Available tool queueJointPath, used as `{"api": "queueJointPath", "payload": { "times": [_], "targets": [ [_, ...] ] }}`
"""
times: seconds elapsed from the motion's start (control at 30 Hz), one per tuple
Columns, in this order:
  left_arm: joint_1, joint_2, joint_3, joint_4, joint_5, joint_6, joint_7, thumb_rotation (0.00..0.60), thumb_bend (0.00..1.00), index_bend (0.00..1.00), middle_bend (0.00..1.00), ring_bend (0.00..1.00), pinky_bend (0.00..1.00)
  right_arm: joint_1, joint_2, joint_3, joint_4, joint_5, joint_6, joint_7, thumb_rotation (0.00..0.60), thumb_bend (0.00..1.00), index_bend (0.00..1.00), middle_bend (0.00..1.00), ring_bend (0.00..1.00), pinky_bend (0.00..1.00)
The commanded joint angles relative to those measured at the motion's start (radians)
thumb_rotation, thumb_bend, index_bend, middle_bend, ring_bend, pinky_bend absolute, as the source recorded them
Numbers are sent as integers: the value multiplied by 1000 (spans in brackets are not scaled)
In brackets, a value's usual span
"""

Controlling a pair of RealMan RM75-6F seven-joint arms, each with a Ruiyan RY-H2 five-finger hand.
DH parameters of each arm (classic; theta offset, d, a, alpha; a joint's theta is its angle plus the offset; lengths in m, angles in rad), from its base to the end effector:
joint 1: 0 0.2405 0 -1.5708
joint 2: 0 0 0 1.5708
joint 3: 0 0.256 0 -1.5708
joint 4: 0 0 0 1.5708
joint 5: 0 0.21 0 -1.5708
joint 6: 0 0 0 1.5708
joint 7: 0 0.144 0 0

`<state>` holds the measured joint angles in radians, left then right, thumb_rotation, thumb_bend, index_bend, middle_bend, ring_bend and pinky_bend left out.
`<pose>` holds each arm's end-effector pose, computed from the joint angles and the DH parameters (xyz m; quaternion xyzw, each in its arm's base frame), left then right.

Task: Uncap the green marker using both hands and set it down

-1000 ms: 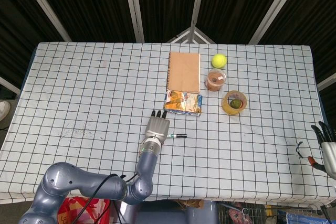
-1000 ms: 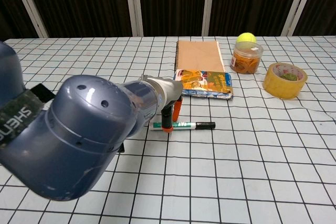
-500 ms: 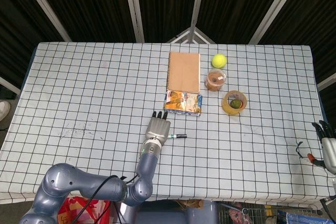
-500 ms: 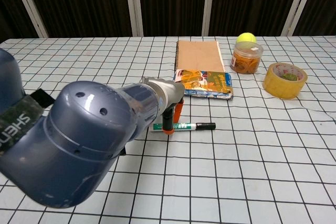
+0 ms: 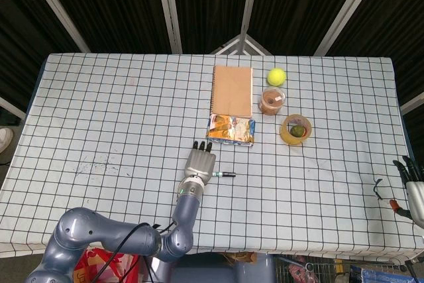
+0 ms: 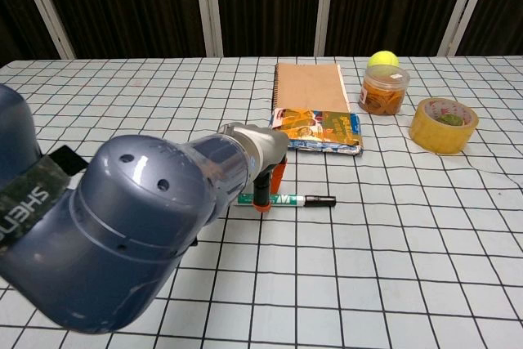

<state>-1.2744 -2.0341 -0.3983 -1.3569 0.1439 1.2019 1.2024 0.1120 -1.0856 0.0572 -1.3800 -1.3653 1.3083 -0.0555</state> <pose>0.0125 0.3222 -0.1379 -0.7831 -0.3831 -0.1797 0.4558 -0.3803 -0.1932 0.1919 0.6209 -0.3605 0.2341 0.6555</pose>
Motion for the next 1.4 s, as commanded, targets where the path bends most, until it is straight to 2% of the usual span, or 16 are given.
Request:
{"api": "queueJointPath", "payload": {
  "times": [0.03,0.47,0.8,1.4],
  "targets": [
    [0,-1,0,-1,3,5,4,600,479,515,27,0,0,-1,1,1,0,-2,4,0,600,256,137,80,80,36],
    [15,0,5,5,15,10,13,600,538,561,52,0,0,-2,5,0,-6,-6,4,-2,600,257,137,80,80,36],
    [19,-5,8,13,-5,-4,42,600,528,474,34,0,0,-3,5,-1,-7,-8,4,-4,600,256,137,80,80,36],
    [23,-9,14,5,21,10,55,600,528,483,39,0,0,-5,1,0,4,-4,-1,3,600,256,137,80,80,36]
  ]
}}
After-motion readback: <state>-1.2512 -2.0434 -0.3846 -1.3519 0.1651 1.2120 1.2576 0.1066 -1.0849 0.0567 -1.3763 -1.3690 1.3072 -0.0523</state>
